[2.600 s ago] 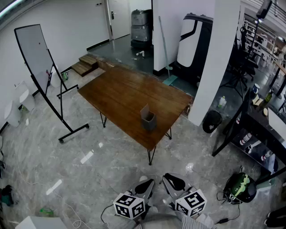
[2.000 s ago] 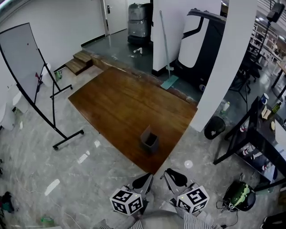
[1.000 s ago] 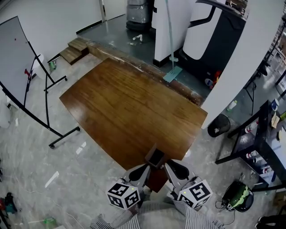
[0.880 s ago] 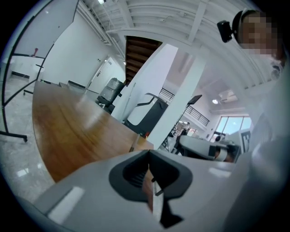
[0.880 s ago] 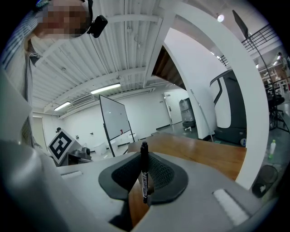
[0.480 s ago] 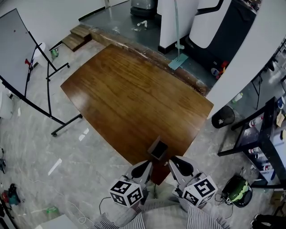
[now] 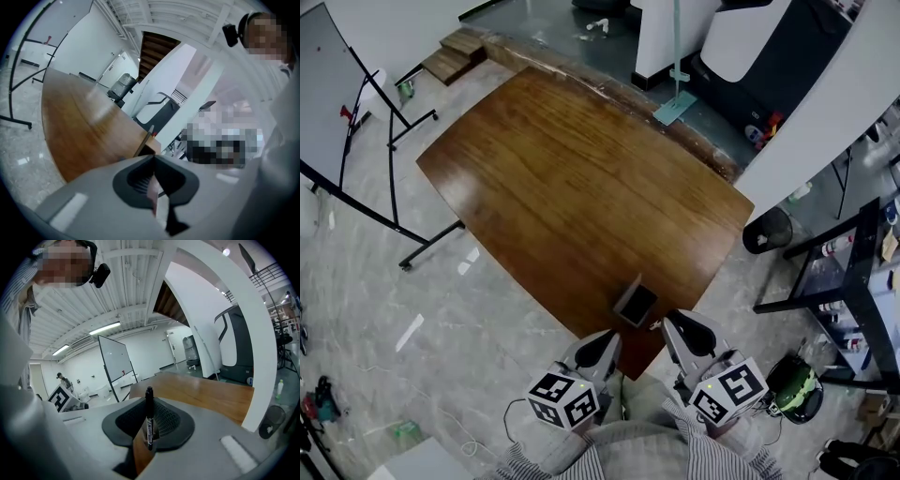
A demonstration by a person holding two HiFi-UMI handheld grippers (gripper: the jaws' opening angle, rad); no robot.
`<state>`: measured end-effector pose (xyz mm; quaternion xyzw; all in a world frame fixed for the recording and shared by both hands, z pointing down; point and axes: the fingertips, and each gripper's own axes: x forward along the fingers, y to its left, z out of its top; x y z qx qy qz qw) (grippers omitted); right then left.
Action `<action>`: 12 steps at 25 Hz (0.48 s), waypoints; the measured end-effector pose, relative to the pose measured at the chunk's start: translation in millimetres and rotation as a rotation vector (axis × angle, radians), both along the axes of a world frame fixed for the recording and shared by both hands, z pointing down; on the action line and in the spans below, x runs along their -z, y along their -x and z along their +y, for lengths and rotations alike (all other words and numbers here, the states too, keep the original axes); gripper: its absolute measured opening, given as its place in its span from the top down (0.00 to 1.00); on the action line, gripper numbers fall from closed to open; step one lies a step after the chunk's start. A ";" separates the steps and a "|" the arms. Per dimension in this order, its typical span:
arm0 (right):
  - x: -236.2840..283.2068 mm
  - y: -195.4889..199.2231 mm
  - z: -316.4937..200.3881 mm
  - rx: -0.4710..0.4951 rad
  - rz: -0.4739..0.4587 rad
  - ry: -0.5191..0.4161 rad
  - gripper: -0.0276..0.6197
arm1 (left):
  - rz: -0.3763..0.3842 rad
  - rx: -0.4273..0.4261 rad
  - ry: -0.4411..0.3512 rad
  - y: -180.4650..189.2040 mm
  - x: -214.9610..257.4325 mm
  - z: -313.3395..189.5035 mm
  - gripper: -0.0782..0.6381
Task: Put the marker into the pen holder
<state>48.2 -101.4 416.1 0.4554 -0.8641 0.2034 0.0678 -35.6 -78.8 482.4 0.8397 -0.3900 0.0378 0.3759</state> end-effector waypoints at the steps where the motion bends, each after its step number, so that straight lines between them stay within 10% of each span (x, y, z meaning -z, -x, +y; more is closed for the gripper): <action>1: 2.0 -0.7 -4.2 -0.002 0.001 -0.007 0.89 | 0.005 -0.001 -0.001 -1.0 0.6 -0.7 0.88; 12: -5.9 15.3 -35.4 0.049 0.003 -0.001 0.89 | -0.007 0.010 -0.010 3.0 3.9 -11.2 0.88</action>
